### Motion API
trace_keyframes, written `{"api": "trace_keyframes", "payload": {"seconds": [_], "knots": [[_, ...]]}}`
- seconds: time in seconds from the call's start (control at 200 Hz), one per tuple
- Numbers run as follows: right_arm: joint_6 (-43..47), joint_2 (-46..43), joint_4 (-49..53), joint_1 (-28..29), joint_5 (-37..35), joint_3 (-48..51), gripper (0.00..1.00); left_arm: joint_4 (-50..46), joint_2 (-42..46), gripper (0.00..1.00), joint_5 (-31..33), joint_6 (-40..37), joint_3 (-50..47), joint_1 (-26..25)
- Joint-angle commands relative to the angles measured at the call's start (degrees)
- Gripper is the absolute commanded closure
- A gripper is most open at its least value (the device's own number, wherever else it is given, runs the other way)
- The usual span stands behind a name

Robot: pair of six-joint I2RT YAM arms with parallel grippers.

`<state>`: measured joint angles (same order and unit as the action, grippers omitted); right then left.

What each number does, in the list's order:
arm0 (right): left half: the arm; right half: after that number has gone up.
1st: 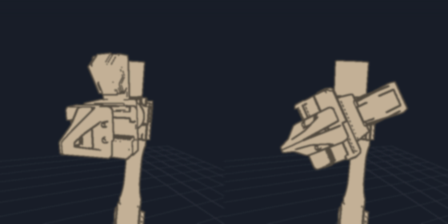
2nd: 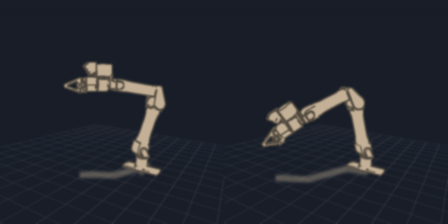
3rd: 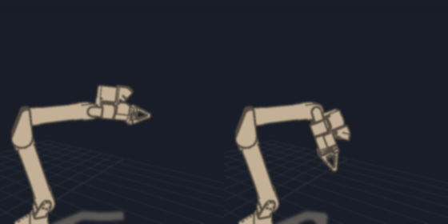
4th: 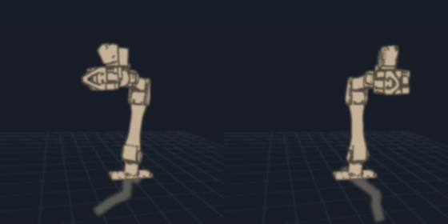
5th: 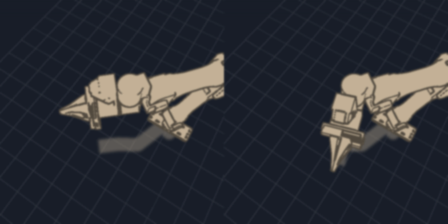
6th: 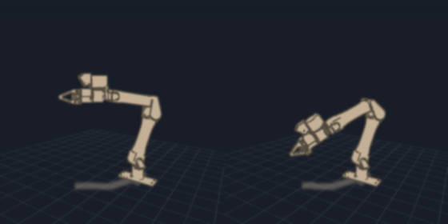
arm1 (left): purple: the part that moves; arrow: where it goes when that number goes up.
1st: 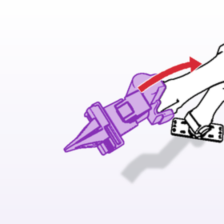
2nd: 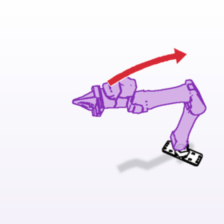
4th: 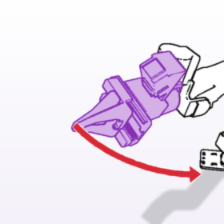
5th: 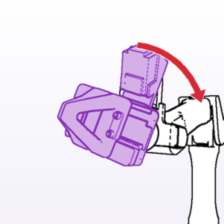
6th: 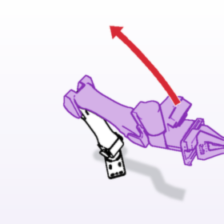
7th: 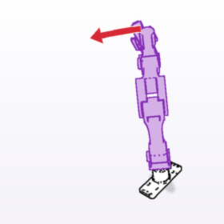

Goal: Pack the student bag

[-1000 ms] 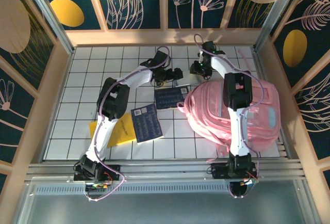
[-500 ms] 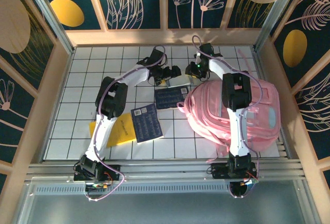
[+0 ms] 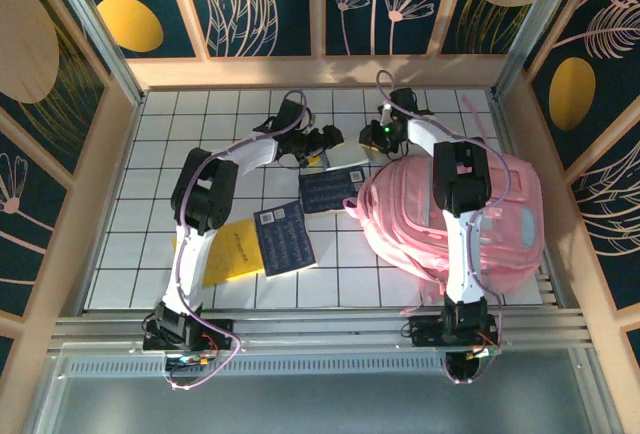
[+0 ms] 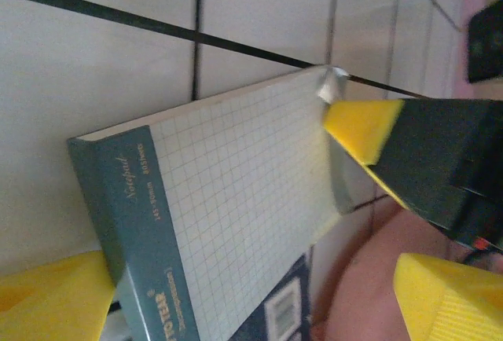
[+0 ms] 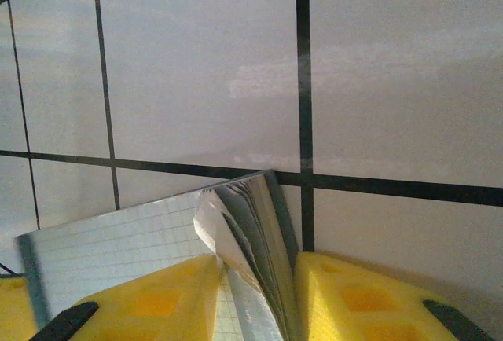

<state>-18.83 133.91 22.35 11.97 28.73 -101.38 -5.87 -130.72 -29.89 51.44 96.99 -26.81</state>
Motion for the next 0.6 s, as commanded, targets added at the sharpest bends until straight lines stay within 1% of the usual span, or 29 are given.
{"api": "trace_keyframes", "payload": {"seconds": [0.0, 0.07, 0.195, 0.36, 0.486, 0.596], "knots": [[-1.45, 0.92, 3.2, 1.72, 4.24, 3.67, 0.68, 11.47, 5.58, 0.11, -5.75, 3.58, -1.41, -0.71], [-1.55, 0.74, 2.82, 1.57, 4.23, 4.3, 0.68, 13.6, 6.62, 0.12, -6.18, 4.62, -2.55, -0.69], [-1.65, 0.49, 2.33, 1.61, 4.32, 5.03, 0.7, 14.31, 7.23, 0.14, -6.55, 4.97, -3.12, -0.7], [-1.88, 0.05, 2.17, 1.58, 4.32, 5.33, 0.71, 8.95, 5.35, 0.19, -4.78, 1.82, -1.56, -0.7], [-2.17, -0.4, 1.76, 1.68, 4.4, 5.84, 0.71, 6.09, 2.69, 0.32, -4.43, 0.46, -1.11, -0.7], [-2.43, -0.75, 1.25, 1.97, 4.76, 6.61, 0.72, 6.36, 0.77, 0.4, -5.47, 0.67, -1.24, -0.76]]}}
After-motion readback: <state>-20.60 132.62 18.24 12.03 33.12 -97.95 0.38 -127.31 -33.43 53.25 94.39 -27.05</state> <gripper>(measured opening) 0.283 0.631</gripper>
